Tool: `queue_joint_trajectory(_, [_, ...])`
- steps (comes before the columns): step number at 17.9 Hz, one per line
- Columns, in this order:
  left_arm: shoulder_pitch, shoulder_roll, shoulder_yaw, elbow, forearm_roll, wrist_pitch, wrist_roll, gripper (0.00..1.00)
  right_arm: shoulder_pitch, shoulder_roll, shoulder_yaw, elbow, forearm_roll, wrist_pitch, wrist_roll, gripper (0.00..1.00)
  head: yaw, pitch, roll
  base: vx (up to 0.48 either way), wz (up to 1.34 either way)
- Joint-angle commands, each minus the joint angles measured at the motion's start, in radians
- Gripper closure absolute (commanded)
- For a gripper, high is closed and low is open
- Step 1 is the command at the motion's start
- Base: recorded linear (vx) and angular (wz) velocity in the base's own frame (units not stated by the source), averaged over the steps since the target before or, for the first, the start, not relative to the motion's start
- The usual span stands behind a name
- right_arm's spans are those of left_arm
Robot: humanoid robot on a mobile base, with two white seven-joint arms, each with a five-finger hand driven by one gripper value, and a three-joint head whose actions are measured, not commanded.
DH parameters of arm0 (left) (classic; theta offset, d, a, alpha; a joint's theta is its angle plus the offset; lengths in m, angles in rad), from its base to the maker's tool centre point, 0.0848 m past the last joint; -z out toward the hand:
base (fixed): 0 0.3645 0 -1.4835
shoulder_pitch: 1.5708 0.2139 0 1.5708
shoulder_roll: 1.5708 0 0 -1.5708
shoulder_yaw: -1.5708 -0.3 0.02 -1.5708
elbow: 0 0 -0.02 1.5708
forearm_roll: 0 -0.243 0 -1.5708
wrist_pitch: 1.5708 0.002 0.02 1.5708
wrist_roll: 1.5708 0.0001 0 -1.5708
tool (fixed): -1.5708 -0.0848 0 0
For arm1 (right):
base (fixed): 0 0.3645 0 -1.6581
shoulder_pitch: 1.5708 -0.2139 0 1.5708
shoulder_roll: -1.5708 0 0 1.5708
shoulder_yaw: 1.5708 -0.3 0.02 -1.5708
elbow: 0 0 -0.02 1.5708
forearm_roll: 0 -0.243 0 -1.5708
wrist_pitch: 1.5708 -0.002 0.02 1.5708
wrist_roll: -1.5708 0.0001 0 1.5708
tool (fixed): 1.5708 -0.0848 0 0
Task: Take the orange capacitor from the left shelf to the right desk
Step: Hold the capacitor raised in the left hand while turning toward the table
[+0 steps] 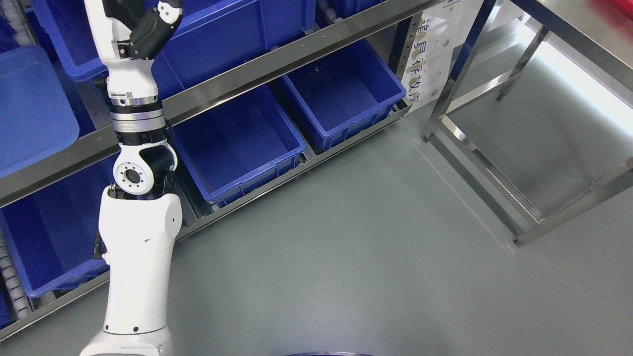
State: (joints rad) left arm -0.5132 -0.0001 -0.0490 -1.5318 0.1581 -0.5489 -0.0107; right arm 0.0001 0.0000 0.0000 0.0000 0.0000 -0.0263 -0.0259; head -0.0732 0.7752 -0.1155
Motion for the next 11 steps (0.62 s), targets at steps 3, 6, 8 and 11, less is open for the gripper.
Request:
queue_joint_trajectory(3, [0.015, 0.018, -0.130, -0.067, 0.000, -0.003, 0.000, 0.99, 0.020, -0.017, -0.012, -0.017, 0.005, 0.002, -0.003, 0.00, 0.0000, 0.000, 0.000, 0.039, -0.15])
queue_joint_trajectory(6, [0.045, 0.018, -0.137, -0.097, 0.000, -0.003, -0.002, 0.99, 0.020, -0.017, -0.012, -0.017, 0.005, 0.002, -0.003, 0.00, 0.0000, 0.000, 0.000, 0.058, -0.06])
queue_joint_trajectory(8, [0.079, 0.018, -0.166, -0.134, 0.000, -0.003, -0.002, 0.99, 0.020, -0.017, -0.012, -0.017, 0.005, 0.002, -0.003, 0.00, 0.0000, 0.000, 0.000, 0.059, -0.08])
queue_joint_trajectory(11, [0.099, 0.018, -0.202, -0.146, 0.000, -0.003, -0.003, 0.99, 0.020, -0.017, -0.012, -0.017, 0.005, 0.002, -0.003, 0.00, 0.0000, 0.000, 0.000, 0.080, -0.15])
